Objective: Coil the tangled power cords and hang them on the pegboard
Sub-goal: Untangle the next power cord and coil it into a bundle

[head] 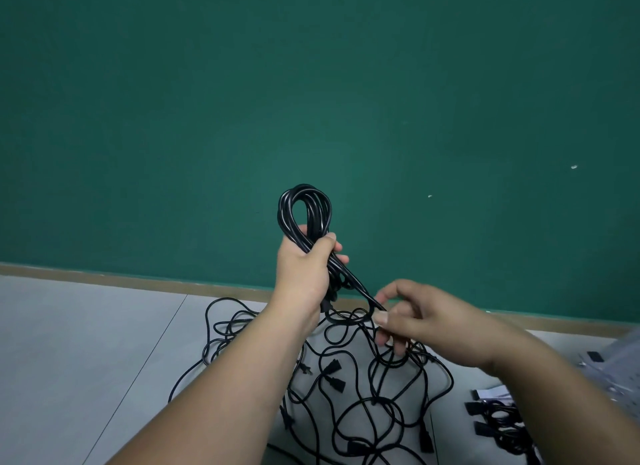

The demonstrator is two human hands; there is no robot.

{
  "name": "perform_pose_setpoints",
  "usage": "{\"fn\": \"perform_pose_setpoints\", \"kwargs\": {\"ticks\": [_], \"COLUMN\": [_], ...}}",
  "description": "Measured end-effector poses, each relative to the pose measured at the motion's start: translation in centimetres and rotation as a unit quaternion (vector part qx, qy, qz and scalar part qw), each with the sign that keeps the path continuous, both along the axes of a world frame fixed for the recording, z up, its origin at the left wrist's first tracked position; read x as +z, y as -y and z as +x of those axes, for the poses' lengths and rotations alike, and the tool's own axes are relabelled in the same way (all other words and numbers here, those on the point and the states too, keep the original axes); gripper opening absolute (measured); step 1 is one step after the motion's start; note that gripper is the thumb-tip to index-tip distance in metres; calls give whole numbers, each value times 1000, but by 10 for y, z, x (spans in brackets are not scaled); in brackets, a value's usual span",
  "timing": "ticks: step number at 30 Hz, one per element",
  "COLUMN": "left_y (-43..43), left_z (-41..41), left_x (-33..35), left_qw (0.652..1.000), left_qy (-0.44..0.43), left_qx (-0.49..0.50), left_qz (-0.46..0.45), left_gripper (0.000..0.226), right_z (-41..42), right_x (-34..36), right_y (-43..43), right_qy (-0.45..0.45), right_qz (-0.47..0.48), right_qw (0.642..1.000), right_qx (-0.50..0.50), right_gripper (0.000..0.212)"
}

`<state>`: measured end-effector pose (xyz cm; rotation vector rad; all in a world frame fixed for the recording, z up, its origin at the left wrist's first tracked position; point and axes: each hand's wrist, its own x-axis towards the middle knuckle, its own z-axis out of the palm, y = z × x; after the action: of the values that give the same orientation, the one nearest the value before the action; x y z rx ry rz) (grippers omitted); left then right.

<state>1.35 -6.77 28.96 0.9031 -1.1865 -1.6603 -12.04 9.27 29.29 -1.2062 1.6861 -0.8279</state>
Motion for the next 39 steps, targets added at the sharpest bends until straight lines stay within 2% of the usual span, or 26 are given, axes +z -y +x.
{"fn": "perform_pose_setpoints", "kwargs": {"ticks": [2,5,7,9,11,14,15,16,19,21,22,24,26,28,30,32,34,36,38,39], "left_y": [-3,3,13,23,31,46,50,52,48,37,33,26,21,19,16,13,11,9,7,6], "left_z": [-3,-1,3,7,10,16,19,21,20,16,13,10,8,8,9,9,9,9,8,8], "left_x": [-1,0,0,-2,-5,-8,-9,-10,-7,-4,-3,-4,-5,-7,-7,-8,-7,-5,-3,-3], "left_qw": [1000,999,999,998,995,986,984,984,993,998,999,999,998,993,985,981,981,981,977,976], "left_qy": [11,34,33,30,34,44,41,44,52,25,22,31,48,96,130,137,129,114,102,100], "left_qx": [-8,5,31,59,94,150,155,147,75,29,14,-11,-33,-53,-77,-99,-116,-141,-169,-177], "left_qz": [-5,-14,1,14,21,60,79,89,73,53,43,28,10,-42,-86,-93,-84,-77,-77,-79], "left_gripper": [14,10,7,6,8,14,11,9,6,7,8,8,8,9,8,7,8,10,11,12], "right_z": [11,10,5,-1,-7,-22,-27,-30,-25,-13,-7,3,7,8,5,0,-7,-15,-23,-26], "right_x": [-1,6,16,22,24,32,34,35,31,27,25,18,14,12,14,15,10,3,0,1], "right_y": [7,6,2,-2,-4,-8,-9,-11,-11,-10,-7,2,10,13,13,12,12,11,8,6], "right_qy": [-66,-236,-261,-197,-84,94,115,102,28,52,69,96,104,97,114,120,85,4,-78,-114], "right_qz": [-15,-70,-120,-184,-271,-363,-362,-344,-221,-140,-121,-137,-182,-217,-227,-215,-196,-175,-157,-148], "right_qw": [997,966,950,951,936,867,860,871,941,970,974,960,924,901,902,902,888,875,884,894], "right_qx": [-24,-82,-119,-154,-207,-327,-341,-336,-254,-193,-178,-224,-320,-362,-350,-354,-408,-451,-434,-408], "right_gripper": [32,34,34,31,31,34,35,34,22,20,29,51,57,48,31,19,30,48,71,73]}}
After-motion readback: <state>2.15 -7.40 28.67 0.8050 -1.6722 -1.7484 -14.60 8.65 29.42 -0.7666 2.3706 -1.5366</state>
